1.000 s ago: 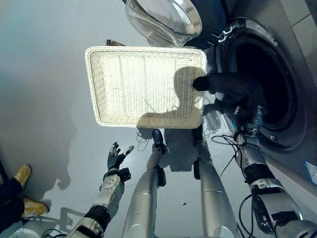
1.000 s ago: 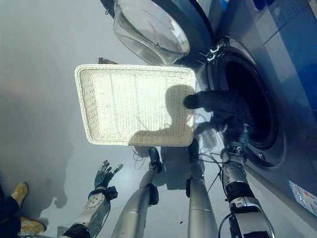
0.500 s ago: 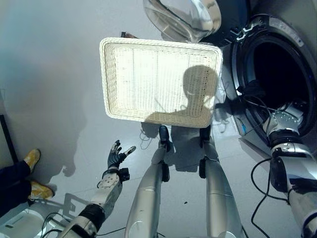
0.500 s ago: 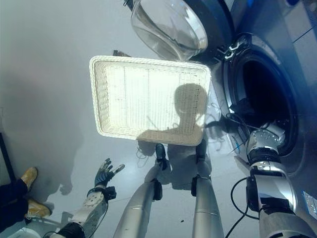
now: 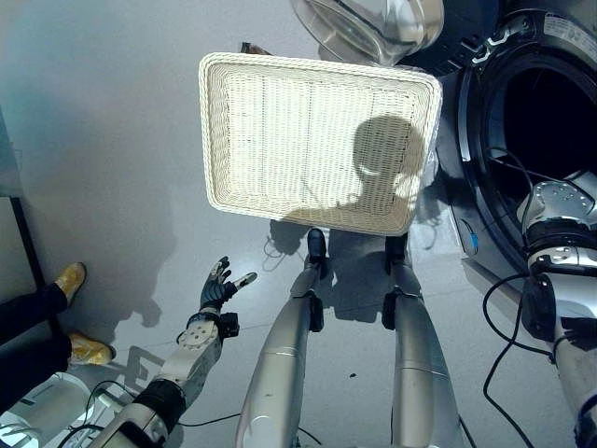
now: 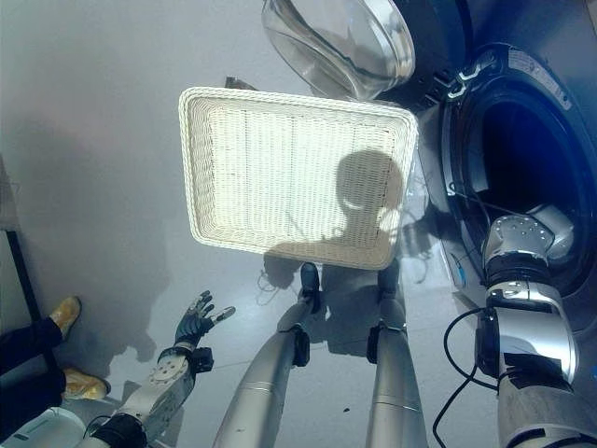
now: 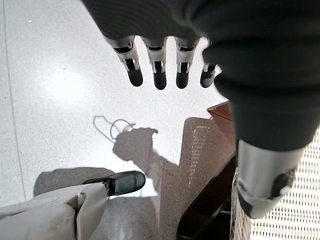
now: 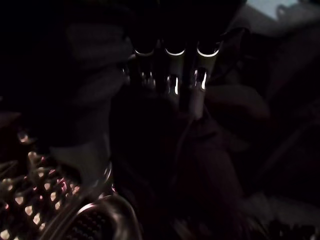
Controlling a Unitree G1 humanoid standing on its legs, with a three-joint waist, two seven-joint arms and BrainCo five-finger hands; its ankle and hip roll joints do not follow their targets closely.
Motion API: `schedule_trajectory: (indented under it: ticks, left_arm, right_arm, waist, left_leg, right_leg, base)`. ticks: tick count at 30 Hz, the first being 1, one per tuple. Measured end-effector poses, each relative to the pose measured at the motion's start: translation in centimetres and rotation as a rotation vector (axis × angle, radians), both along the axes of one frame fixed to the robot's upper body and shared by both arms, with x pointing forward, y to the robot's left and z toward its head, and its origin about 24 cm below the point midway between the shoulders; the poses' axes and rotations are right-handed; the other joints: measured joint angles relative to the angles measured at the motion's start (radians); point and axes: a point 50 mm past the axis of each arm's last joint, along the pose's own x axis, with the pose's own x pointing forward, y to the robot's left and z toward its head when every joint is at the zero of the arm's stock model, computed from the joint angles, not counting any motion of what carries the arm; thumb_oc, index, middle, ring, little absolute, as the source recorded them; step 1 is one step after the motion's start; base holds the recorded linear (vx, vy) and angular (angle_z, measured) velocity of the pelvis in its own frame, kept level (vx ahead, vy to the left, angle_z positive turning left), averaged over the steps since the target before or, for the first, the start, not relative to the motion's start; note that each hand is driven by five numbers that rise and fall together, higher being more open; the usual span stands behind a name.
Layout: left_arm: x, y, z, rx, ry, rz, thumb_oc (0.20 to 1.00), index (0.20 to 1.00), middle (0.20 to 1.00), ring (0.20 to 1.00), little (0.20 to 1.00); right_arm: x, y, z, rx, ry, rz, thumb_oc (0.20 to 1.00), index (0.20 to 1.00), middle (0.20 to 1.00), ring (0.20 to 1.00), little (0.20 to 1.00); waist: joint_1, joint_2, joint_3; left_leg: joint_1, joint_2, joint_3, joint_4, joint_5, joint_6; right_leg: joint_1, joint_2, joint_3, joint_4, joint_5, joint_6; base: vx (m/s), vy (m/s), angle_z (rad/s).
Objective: Put the clothes into the washing machine.
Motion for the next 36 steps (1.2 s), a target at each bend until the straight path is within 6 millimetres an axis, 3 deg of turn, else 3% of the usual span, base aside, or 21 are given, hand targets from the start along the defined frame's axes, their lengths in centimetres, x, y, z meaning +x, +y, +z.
schedule_trajectory:
  ticks: [9, 13, 19, 24, 28, 36]
  left_arm:
    - [-0.2, -0.1, -0.6, 0.005, 0.036, -0.012, 1.0, 1.0, 1.0, 1.0, 1.0]
    - [-0.2, -0.1, -0.6, 0.005, 0.037, -0.012, 1.0, 1.0, 1.0, 1.0, 1.0]
    - [-0.5, -1.7, -1.3, -0.026, 0.049, -0.032, 1.0, 1.0, 1.0, 1.0, 1.0]
    - [-0.3, -1.6, -1.2, -0.03, 0.041, -0.021, 1.0, 1.0, 1.0, 1.0, 1.0]
    - [-0.5, -1.4, -1.7, -0.025, 0.062, -0.012, 1.0, 1.0, 1.0, 1.0, 1.0]
    - [-0.5, -2.2, -2.2, -0.076, 0.067, 0.011, 1.0, 1.0, 1.0, 1.0, 1.0]
  right_arm:
    - [2.5, 0.7, -0.6, -0.15, -0.007, 0.344, 1.0, 1.0, 1.0, 1.0, 1.0]
    - [2.7, 0.7, -0.6, -0.172, -0.011, 0.37, 1.0, 1.0, 1.0, 1.0, 1.0]
    - [2.4, 0.7, -4.4, -0.314, 0.037, 0.376, 1.0, 1.0, 1.0, 1.0, 1.0]
    - [2.7, 1.0, -3.9, -0.517, 0.01, 0.375, 1.0, 1.0, 1.0, 1.0, 1.0]
    - [3.5, 2.9, -4.8, -0.639, -0.113, 0.452, 1.0, 1.0, 1.0, 1.0, 1.0]
    - [3.8, 8.7, -10.2, -0.643, -0.263, 0.612, 1.0, 1.0, 1.0, 1.0, 1.0]
  waist:
    - [-0.025, 0.0, 0.0]
    - [-0.027, 0.0, 0.0]
    - [-0.031, 0.002, -0.001]
    - [-0.033, 0.002, -0.001]
    - [-0.055, 0.002, -0.001]
    - [-0.084, 0.002, -0.001]
  left_leg:
    - [0.01, -0.005, -0.009, 0.009, 0.0, 0.003]
    - [0.009, -0.005, -0.009, 0.009, -0.004, 0.008]
    - [-0.001, -0.008, -0.01, -0.027, 0.011, 0.01]
    - [0.013, -0.007, -0.008, -0.045, 0.01, 0.009]
    - [0.036, -0.008, -0.008, -0.056, 0.011, 0.01]
    - [0.061, -0.007, 0.005, -0.081, 0.014, 0.012]
  right_leg:
    - [0.021, -0.007, -0.007, -0.002, -0.005, 0.011]
    - [0.019, -0.008, -0.007, -0.006, -0.007, 0.008]
    - [0.016, -0.007, -0.012, -0.044, 0.015, 0.011]
    - [0.024, -0.006, -0.013, -0.056, 0.015, 0.01]
    - [0.049, -0.006, -0.015, -0.066, 0.016, 0.011]
    - [0.088, -0.001, -0.005, -0.137, 0.045, 0.024]
  base:
    - [-0.02, -0.011, 0.03]
    - [-0.03, 0.011, 0.0]
    - [-0.06, 0.062, 0.0]
    - [-0.04, 0.058, -0.03]
    - [-0.04, 0.064, 0.01]
    - [-0.04, 0.106, -0.05]
